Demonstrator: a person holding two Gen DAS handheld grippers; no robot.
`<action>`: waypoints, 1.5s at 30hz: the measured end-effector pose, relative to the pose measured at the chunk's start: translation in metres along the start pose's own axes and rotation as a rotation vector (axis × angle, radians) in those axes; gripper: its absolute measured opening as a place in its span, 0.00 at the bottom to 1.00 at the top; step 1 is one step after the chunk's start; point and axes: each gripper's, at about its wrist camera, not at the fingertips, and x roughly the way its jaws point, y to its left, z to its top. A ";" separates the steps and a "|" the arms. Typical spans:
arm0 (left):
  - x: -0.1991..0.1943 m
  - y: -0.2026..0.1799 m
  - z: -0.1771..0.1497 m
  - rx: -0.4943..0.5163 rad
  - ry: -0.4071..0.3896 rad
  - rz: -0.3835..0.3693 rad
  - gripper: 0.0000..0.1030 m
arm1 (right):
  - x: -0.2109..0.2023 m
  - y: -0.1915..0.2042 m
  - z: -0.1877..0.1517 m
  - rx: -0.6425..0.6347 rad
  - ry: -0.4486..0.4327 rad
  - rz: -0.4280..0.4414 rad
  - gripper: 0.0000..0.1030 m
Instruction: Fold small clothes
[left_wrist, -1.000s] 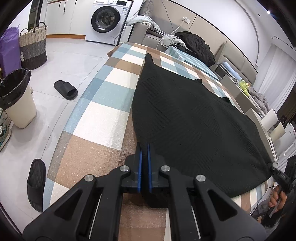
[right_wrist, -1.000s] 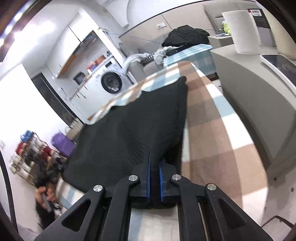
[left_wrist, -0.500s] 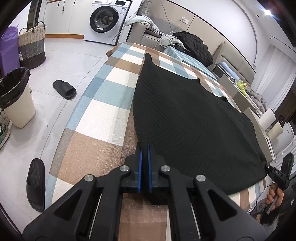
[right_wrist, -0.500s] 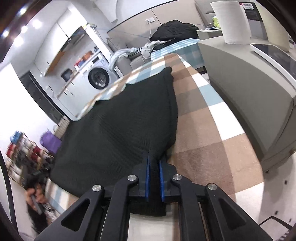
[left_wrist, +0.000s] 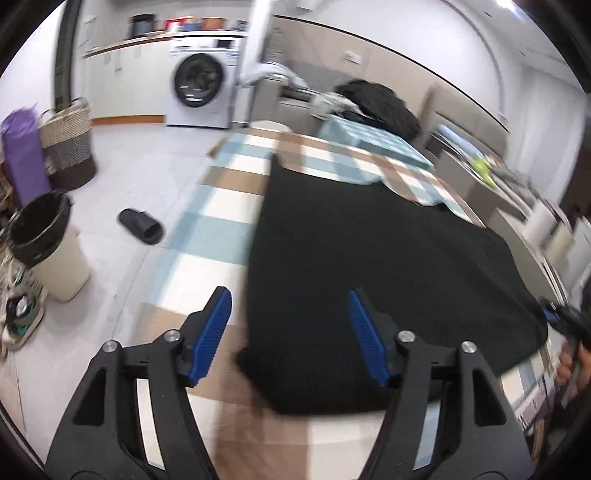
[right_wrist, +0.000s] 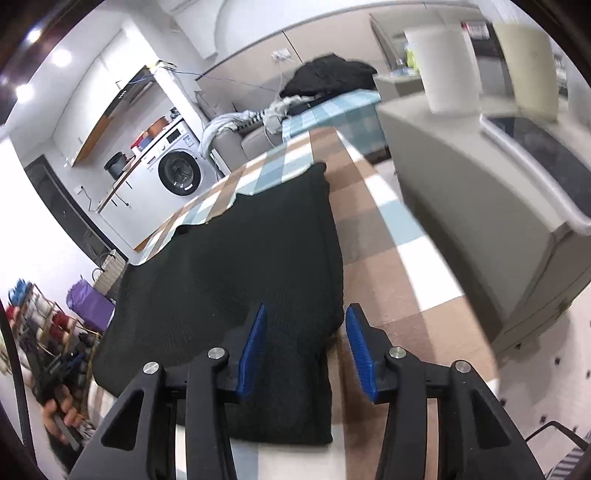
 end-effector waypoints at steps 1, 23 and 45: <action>0.004 -0.010 0.000 0.026 0.010 -0.009 0.62 | 0.006 -0.002 0.001 0.019 0.010 0.004 0.44; 0.044 -0.095 -0.013 0.223 0.095 -0.118 0.62 | -0.019 0.055 -0.003 -0.248 -0.097 -0.137 0.29; 0.065 -0.119 -0.028 0.257 0.166 -0.122 0.62 | 0.025 0.084 -0.034 -0.442 0.049 -0.240 0.38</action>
